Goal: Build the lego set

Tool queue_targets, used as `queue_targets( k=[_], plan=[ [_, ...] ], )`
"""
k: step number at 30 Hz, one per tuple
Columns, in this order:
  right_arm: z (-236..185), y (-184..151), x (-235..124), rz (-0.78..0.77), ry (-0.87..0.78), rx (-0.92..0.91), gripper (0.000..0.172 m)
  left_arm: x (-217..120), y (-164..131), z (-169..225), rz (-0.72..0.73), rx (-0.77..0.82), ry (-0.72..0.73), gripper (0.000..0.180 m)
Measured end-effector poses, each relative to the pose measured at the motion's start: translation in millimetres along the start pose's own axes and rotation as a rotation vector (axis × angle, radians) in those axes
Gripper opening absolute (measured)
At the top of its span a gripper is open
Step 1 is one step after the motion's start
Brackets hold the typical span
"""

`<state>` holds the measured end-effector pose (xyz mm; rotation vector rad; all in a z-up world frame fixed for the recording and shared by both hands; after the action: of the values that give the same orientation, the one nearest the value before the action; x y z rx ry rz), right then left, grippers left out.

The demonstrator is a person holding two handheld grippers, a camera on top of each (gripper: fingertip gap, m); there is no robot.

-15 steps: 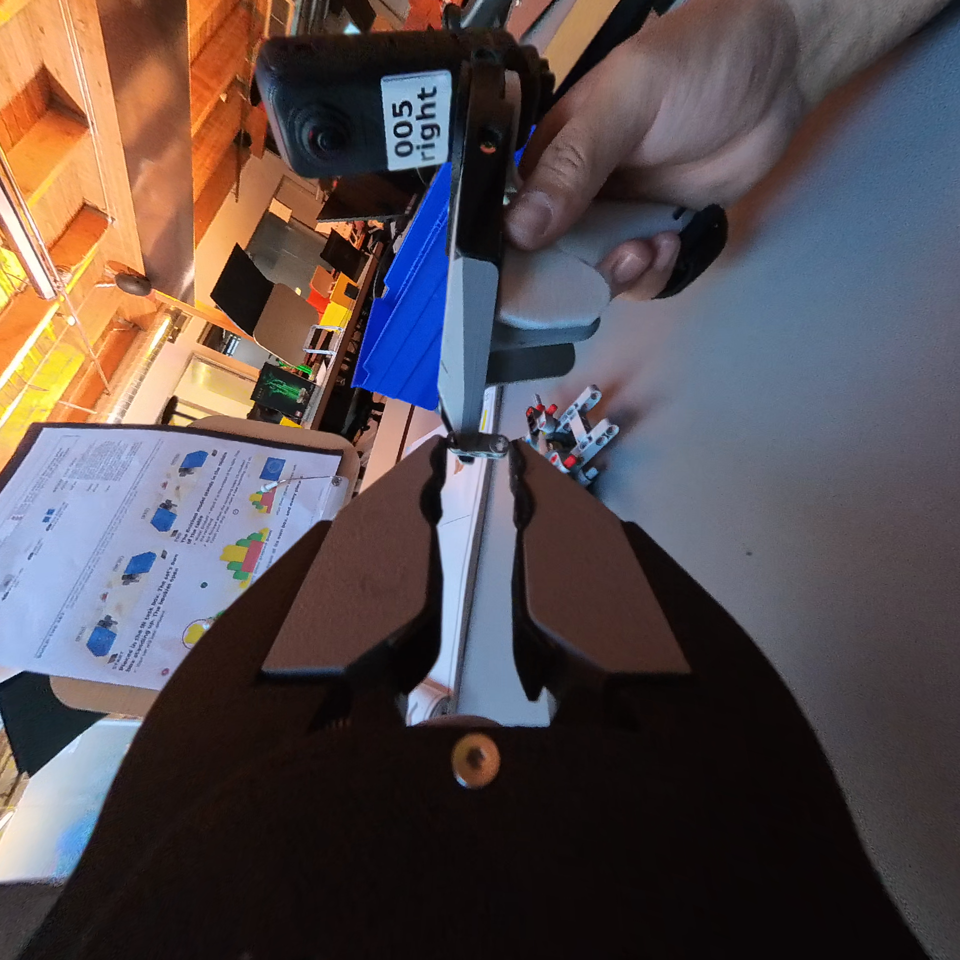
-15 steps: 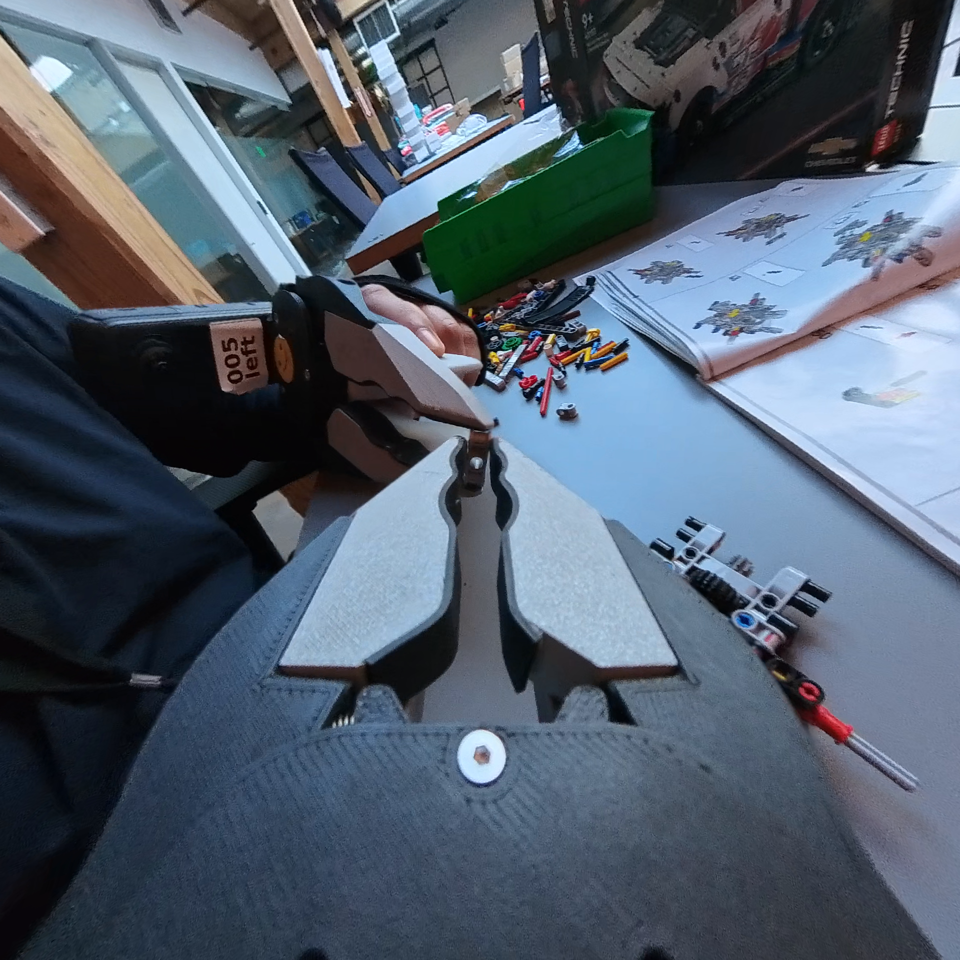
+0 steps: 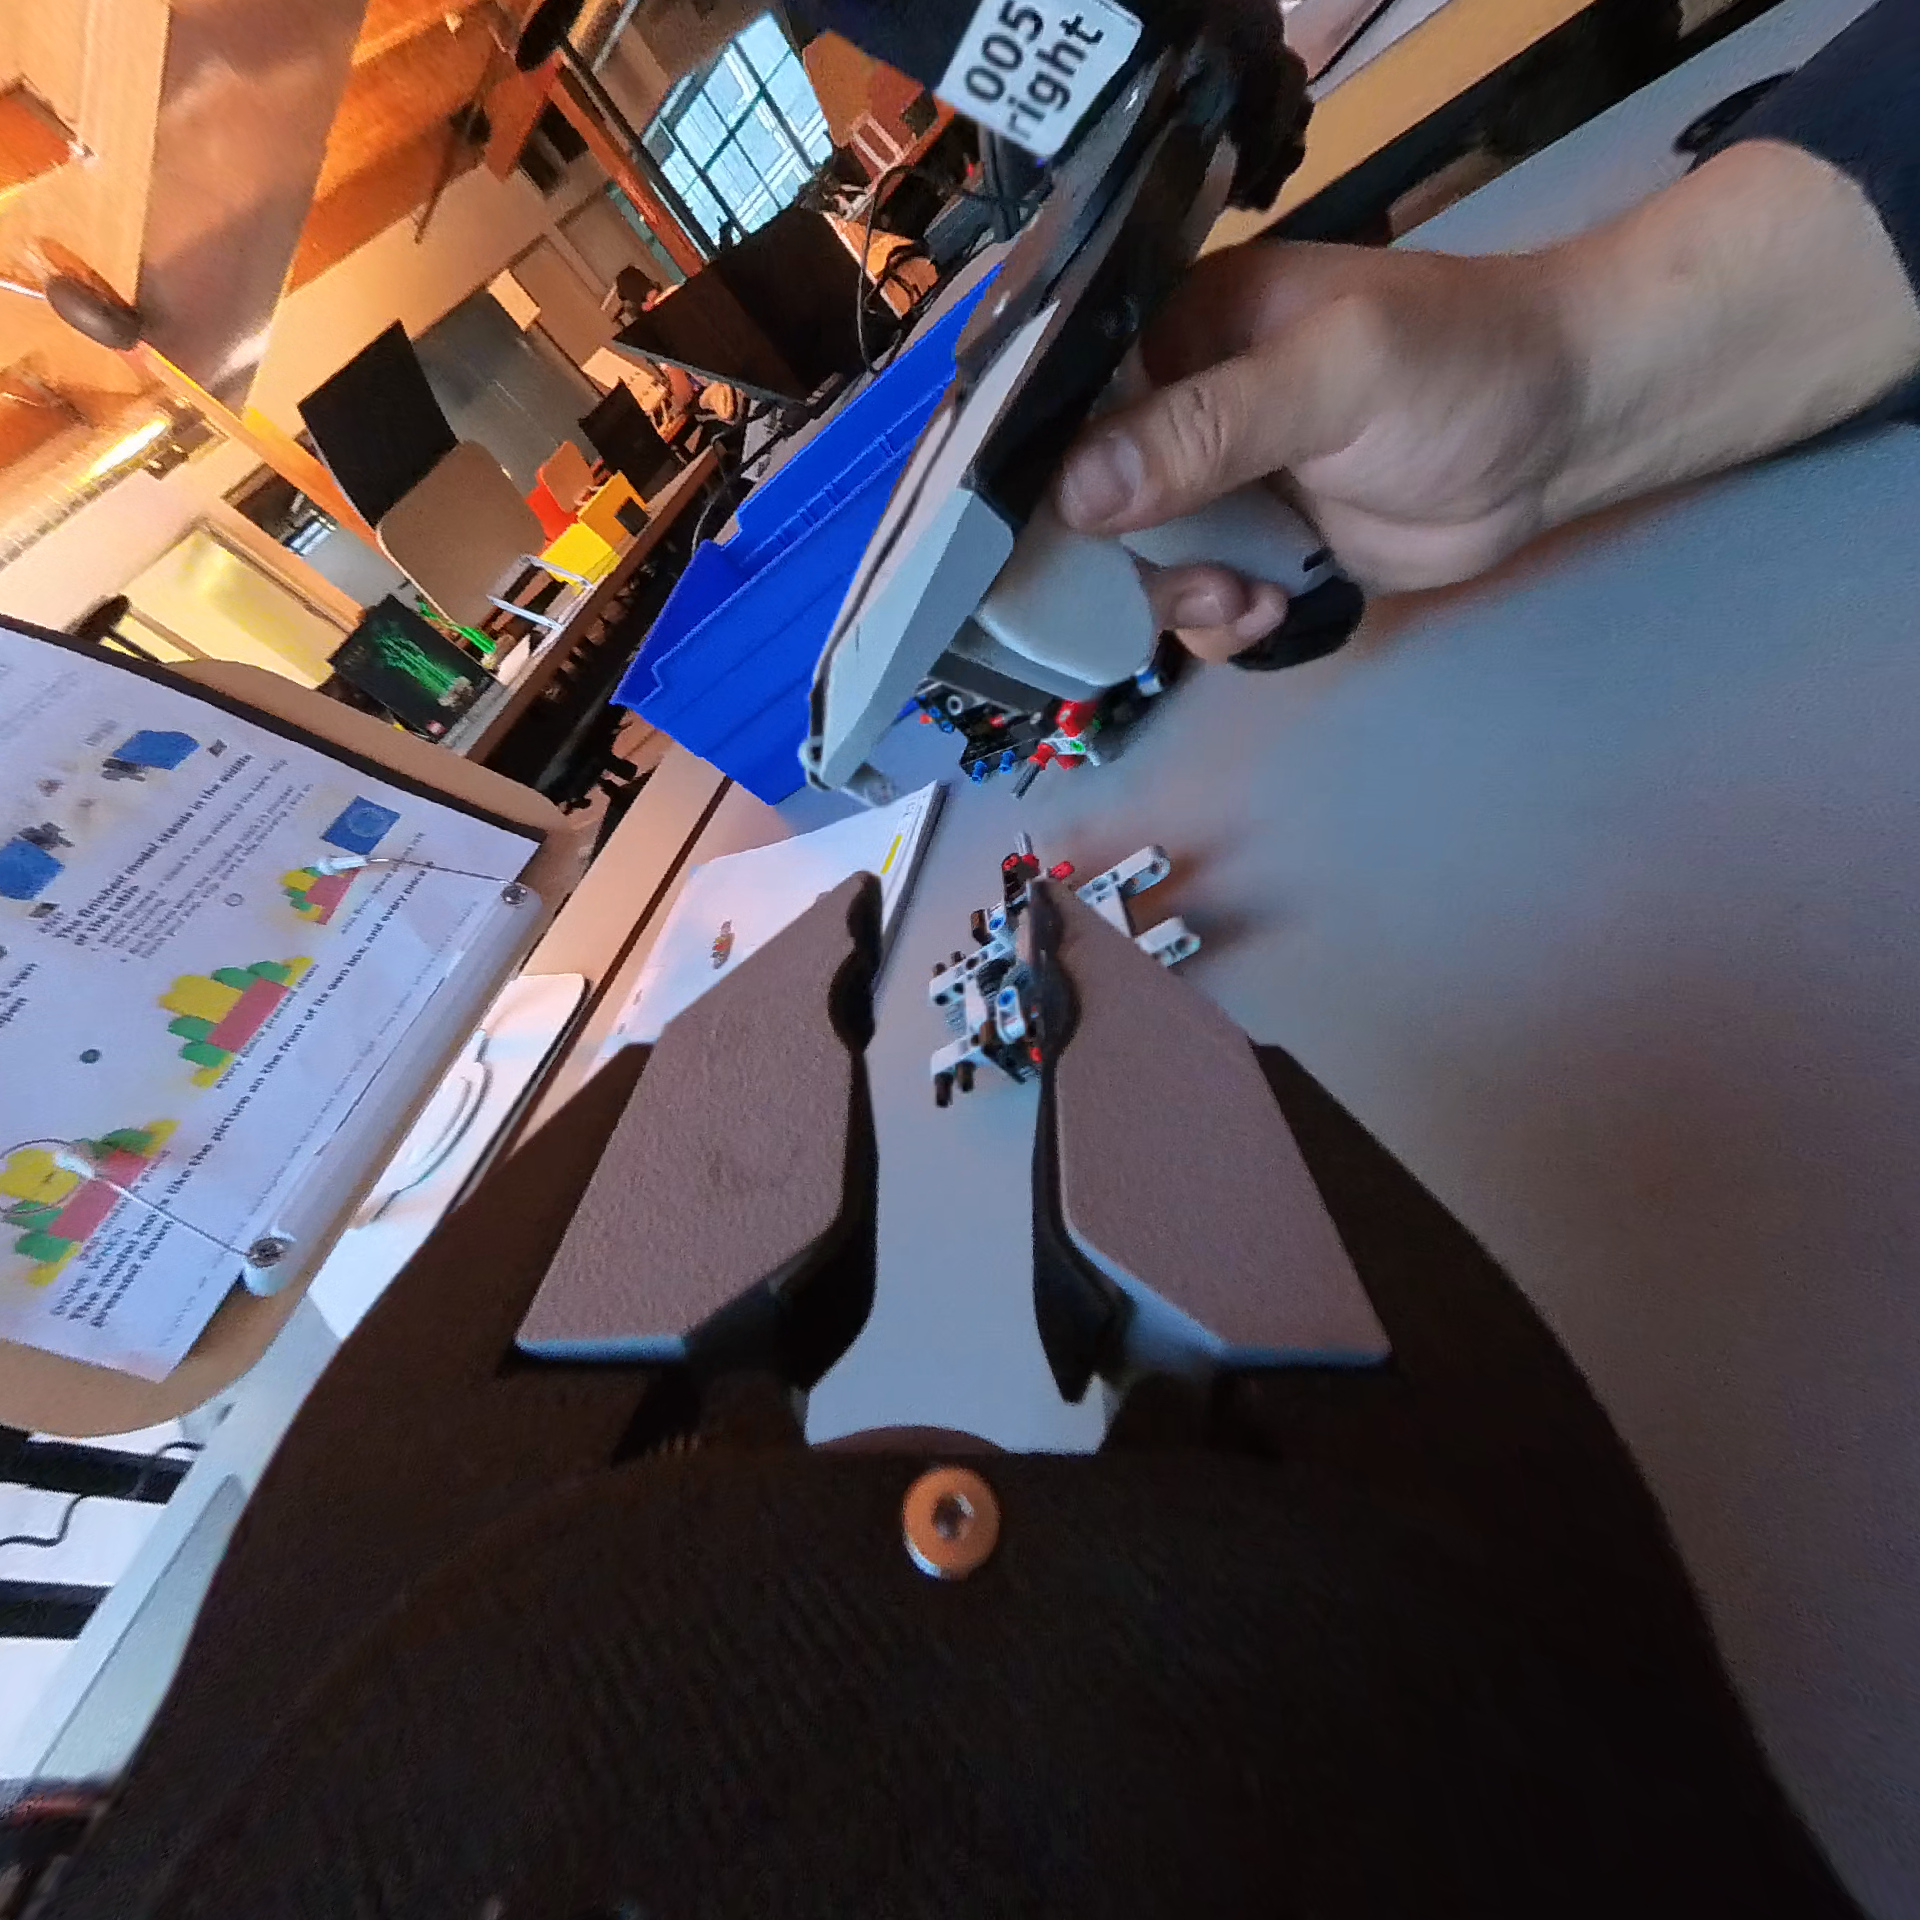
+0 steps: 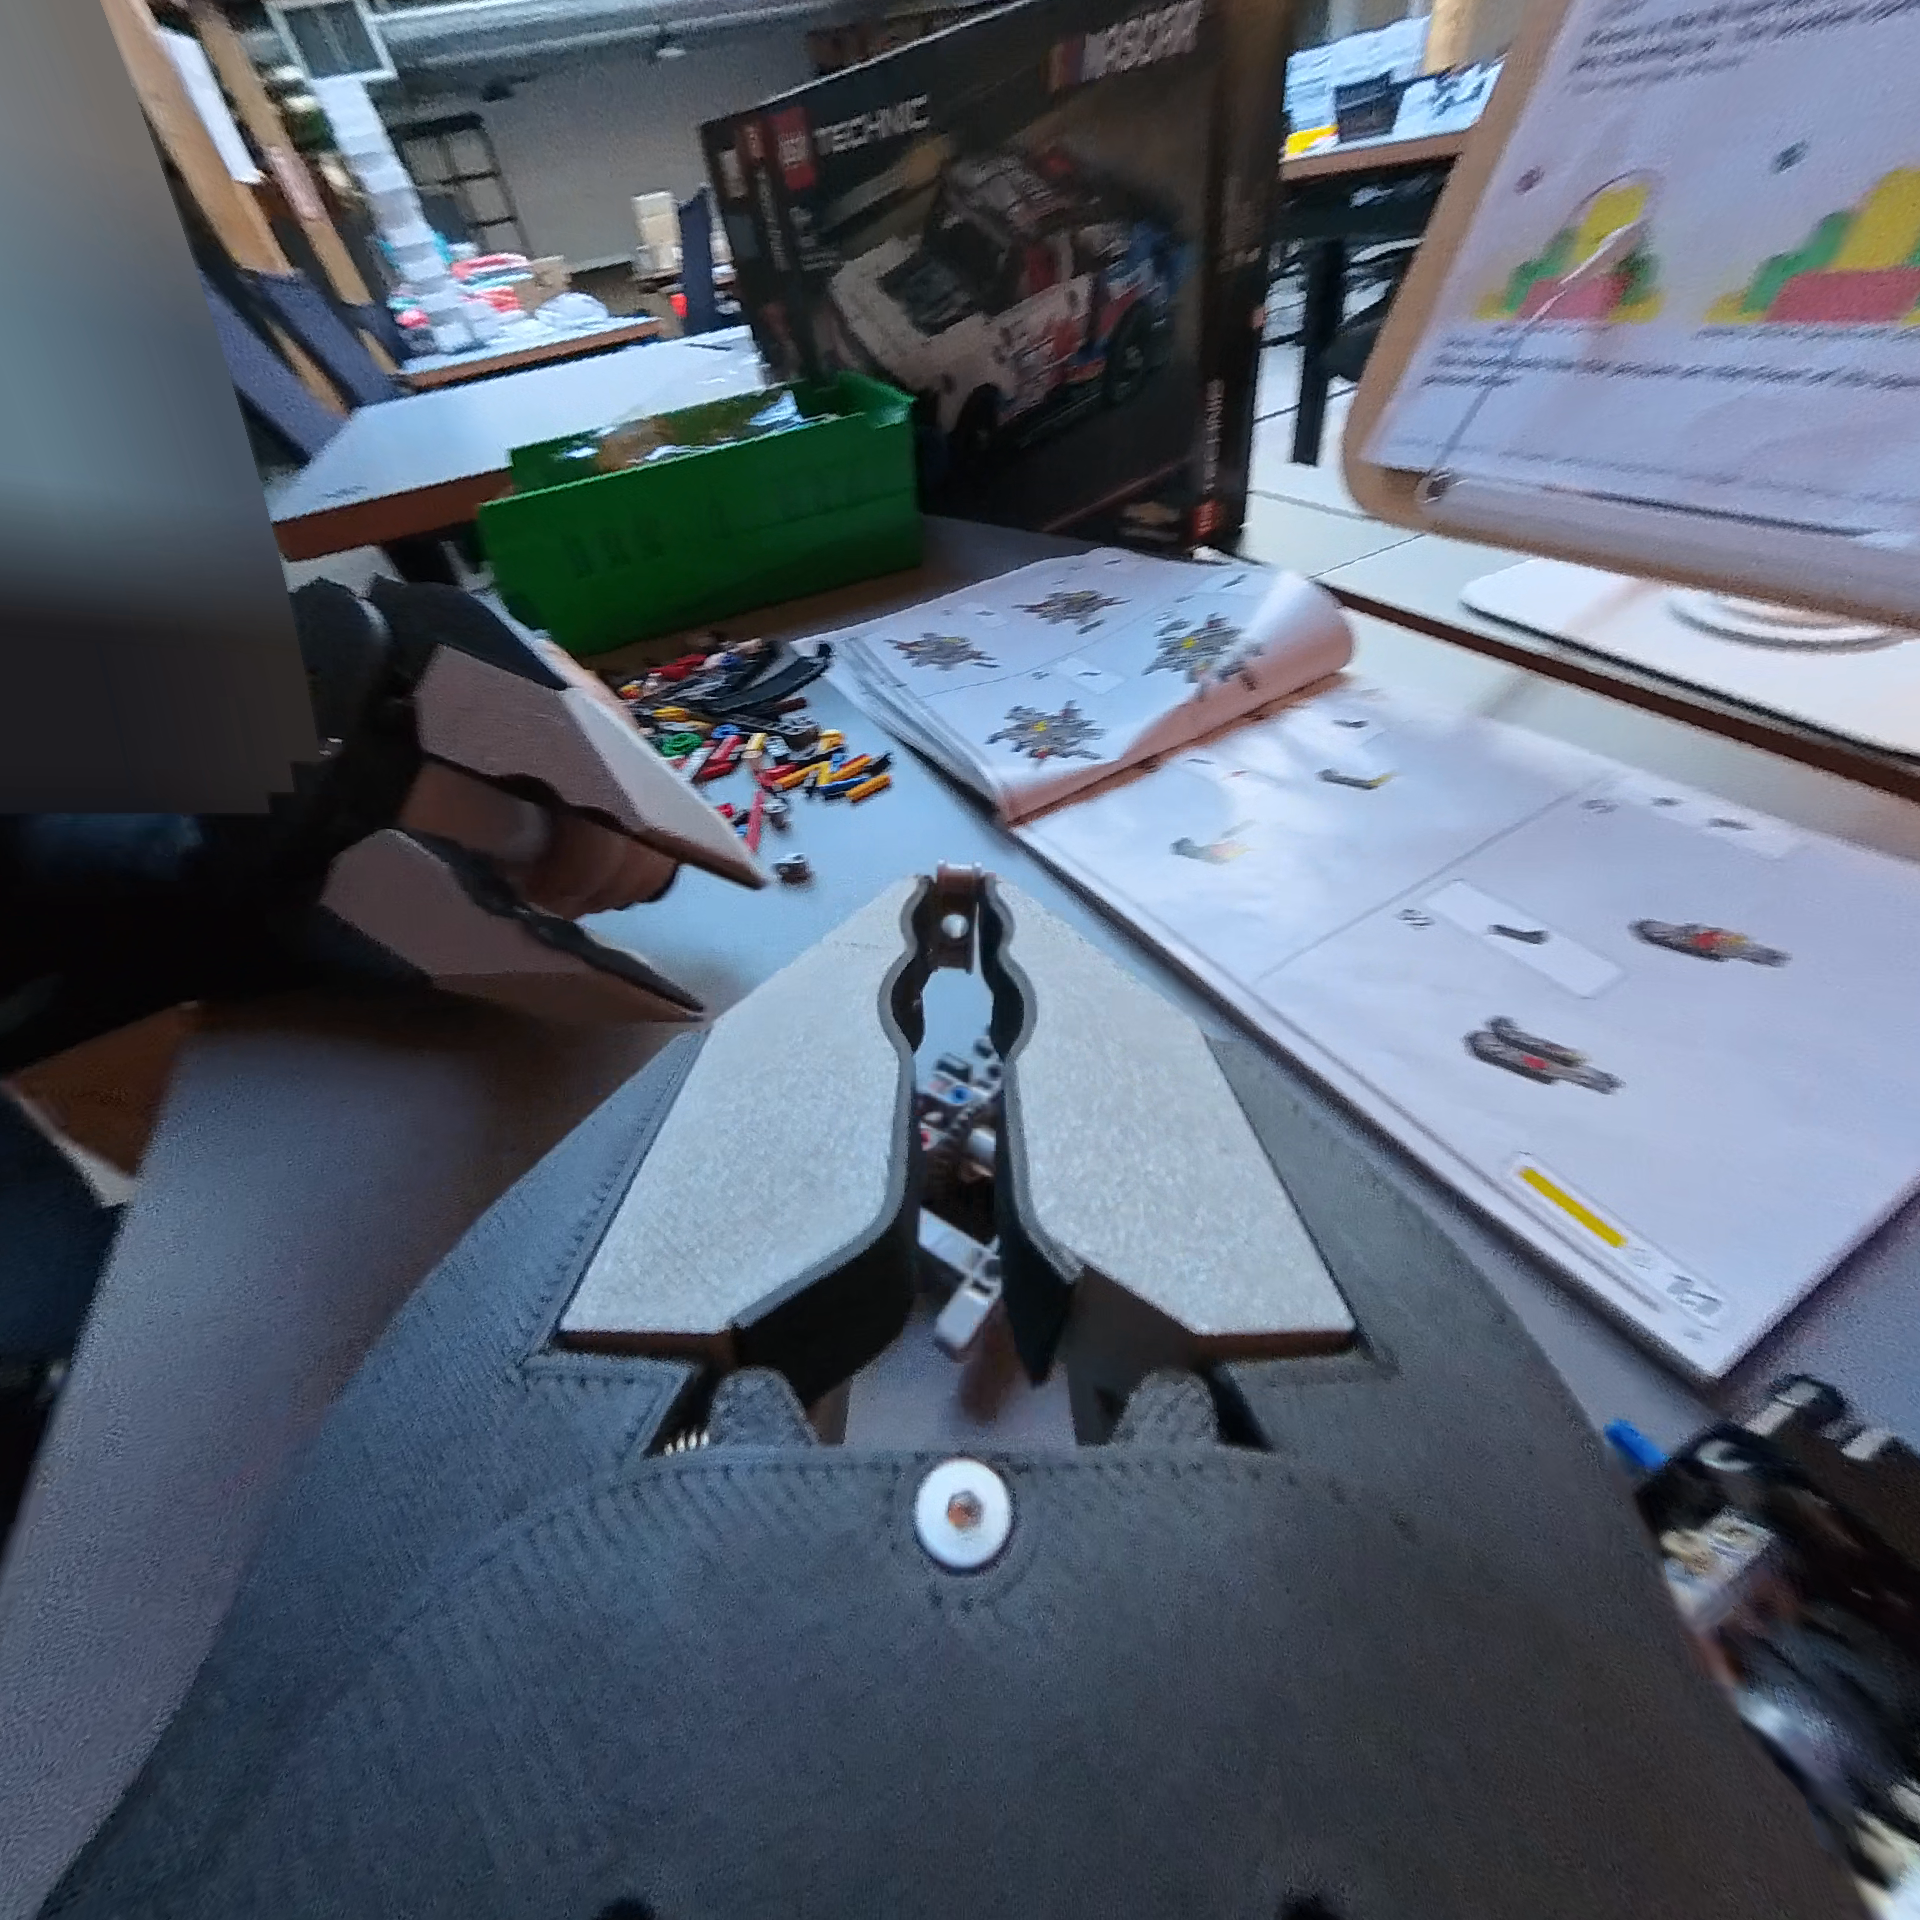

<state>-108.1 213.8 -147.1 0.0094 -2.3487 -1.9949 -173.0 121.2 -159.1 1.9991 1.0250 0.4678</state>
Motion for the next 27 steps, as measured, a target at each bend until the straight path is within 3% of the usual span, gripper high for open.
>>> queue_targets(
  k=[5, 13, 27],
  plan=[
    [12.7, 1.1, -2.4, 0.005, -0.073, -0.103, 0.004, -6.5, -3.9, -2.0, -0.032, 0.019, 0.011, 0.021],
    [17.0, -6.4, 1.7, -0.031, -0.074, -0.088, 0.004, -7.8, -16.8, -12.1, -0.104, -0.061, 0.054, 0.015],
    [11.3, 11.0, -6.9, 0.181, 0.189, 0.341, 0.004, -3.2, -26.7, -8.9, -0.129, -0.099, 0.026, 0.013]
  ],
)
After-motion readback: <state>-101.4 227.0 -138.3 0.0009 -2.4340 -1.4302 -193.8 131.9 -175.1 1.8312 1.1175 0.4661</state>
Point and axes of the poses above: each gripper's, where its closed fingertips meet, x out along the fingers, y out of its top, z = x × y across the jaws, the point moved 5 cm from there along -x, back along the fingers, and after that the axes turned 12 degrees about z, right-handed, at the moved point
